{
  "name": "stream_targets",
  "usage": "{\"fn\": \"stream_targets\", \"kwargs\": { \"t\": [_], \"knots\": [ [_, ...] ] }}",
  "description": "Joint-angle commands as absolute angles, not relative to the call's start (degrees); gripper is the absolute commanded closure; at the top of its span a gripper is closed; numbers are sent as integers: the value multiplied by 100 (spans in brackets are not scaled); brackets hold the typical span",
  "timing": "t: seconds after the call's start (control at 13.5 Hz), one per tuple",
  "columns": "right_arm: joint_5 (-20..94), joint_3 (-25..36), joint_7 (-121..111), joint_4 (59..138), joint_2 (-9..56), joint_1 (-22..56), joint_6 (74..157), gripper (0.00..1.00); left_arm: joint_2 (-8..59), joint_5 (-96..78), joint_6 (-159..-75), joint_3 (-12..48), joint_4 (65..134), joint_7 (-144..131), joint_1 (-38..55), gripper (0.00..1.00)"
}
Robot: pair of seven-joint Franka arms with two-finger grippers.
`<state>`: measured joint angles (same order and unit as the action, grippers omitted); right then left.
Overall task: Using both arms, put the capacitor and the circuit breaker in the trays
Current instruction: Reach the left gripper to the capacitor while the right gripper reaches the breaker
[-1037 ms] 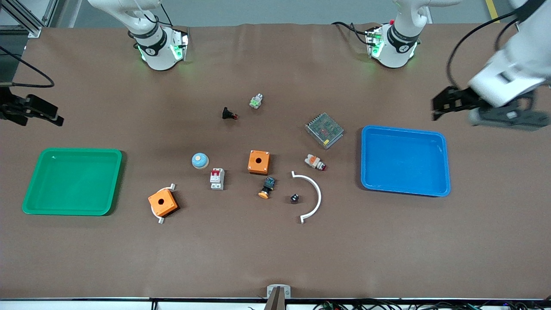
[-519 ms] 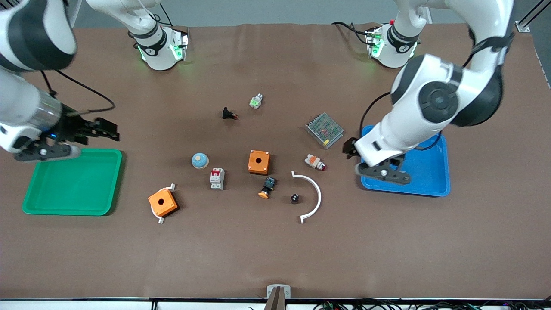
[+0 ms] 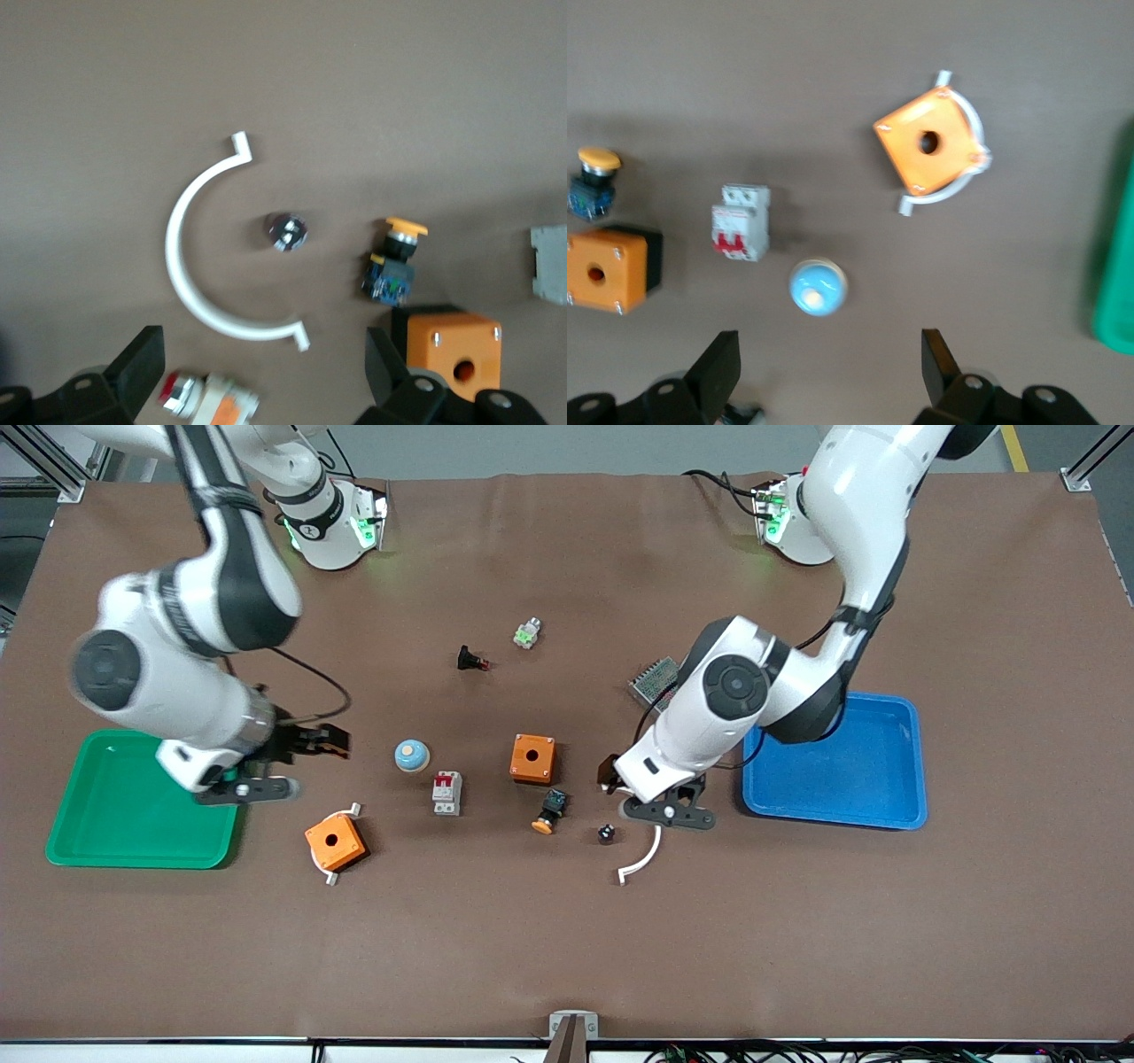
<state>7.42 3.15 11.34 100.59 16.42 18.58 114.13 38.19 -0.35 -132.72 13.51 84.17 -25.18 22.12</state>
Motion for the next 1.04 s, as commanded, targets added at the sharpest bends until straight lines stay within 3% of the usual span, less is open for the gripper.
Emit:
{"fn": "stream_targets", "kwargs": {
  "t": [0.0,0.3,0.59,0.81,0.96],
  "knots": [
    [791,369,2036,10117,2081,2494,12135,11,4270,26,-13604,1257,8156,-2637,2364,0],
    [817,360,2206,10063,2855,2820,13243,14,4789,79,-14544,1082,8095,-2680,2627,0],
    [809,360,2206,9993,3287,2962,13588,16,5115,70,-14678,572,7822,-2733,3084,0],
    [756,360,2127,9993,3392,2979,13579,17,5273,79,-14853,212,7813,-2733,3374,12],
    [634,360,2127,9993,3428,2979,13579,23,5291,88,-14854,114,7822,-2725,3471,23]
  ]
}}
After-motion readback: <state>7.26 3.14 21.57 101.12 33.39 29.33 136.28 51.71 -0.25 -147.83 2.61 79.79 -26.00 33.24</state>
